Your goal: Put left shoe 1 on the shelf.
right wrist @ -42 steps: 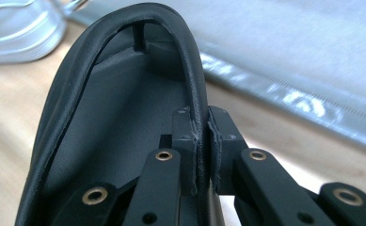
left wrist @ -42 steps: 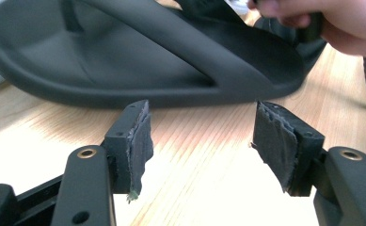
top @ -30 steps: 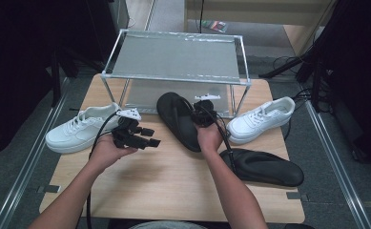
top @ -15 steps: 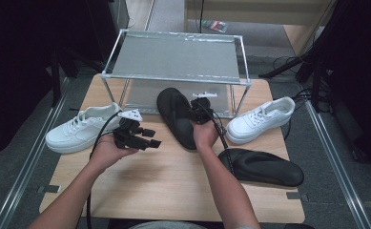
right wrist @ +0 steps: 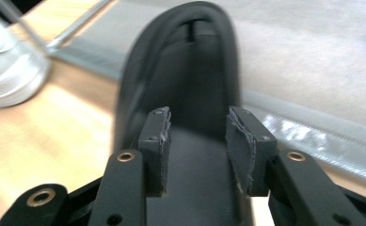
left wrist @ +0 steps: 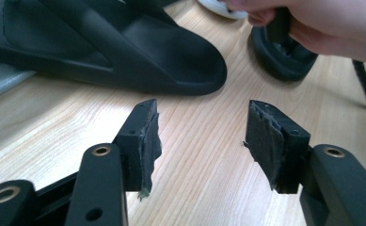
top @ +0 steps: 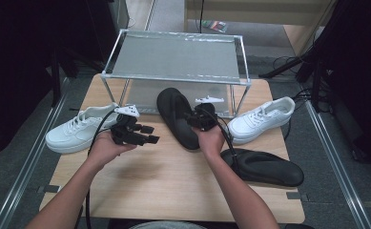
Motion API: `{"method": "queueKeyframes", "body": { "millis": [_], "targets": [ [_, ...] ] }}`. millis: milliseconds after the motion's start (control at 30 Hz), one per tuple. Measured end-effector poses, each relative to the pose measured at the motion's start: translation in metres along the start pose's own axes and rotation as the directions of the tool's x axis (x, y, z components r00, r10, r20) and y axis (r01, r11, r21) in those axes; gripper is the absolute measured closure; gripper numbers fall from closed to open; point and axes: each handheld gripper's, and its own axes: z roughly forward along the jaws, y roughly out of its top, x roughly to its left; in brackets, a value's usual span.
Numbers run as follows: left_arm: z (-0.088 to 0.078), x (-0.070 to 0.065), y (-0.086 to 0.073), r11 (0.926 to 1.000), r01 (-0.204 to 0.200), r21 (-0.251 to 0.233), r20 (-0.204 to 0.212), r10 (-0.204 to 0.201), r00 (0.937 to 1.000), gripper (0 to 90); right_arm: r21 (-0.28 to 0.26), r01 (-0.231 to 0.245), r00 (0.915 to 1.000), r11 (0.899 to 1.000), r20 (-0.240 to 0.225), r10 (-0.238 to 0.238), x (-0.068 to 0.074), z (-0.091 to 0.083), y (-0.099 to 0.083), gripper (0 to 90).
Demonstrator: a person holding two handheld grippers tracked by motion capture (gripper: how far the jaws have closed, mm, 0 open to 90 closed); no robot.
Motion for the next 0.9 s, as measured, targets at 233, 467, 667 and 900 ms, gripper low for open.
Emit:
{"method": "queueKeyframes", "body": {
  "millis": [233, 467, 667, 900],
  "targets": [
    [0.000, 0.006, 0.013, 0.9995, 0.005, 0.031, 0.019, -0.005, 0.9998, 46.4, 0.013, 0.047, 0.9961, 0.999, -0.076, -0.046, 0.006, -0.023, -0.015, 58.0],
    [-0.003, 0.013, 0.030, 0.9974, 0.007, 0.071, 0.003, -0.008, 1.0000, 52.1, 0.003, 0.094, 0.9851, 0.996, -0.145, -0.092, 0.008, -0.038, -0.035, 55.0],
    [-0.008, 0.019, 0.052, 0.9977, 0.046, 0.049, -0.027, -0.045, 0.9986, 71.7, 0.034, 0.095, 0.9786, 0.995, -0.187, -0.087, 0.011, -0.048, -0.048, 57.6],
    [-0.014, 0.021, 0.081, 0.9997, -0.009, 0.024, -0.070, 0.011, 0.9975, 89.0, 0.021, 0.113, 0.9781, 0.993, -0.178, -0.107, 0.011, -0.057, -0.063, 71.1]
  ]
}}
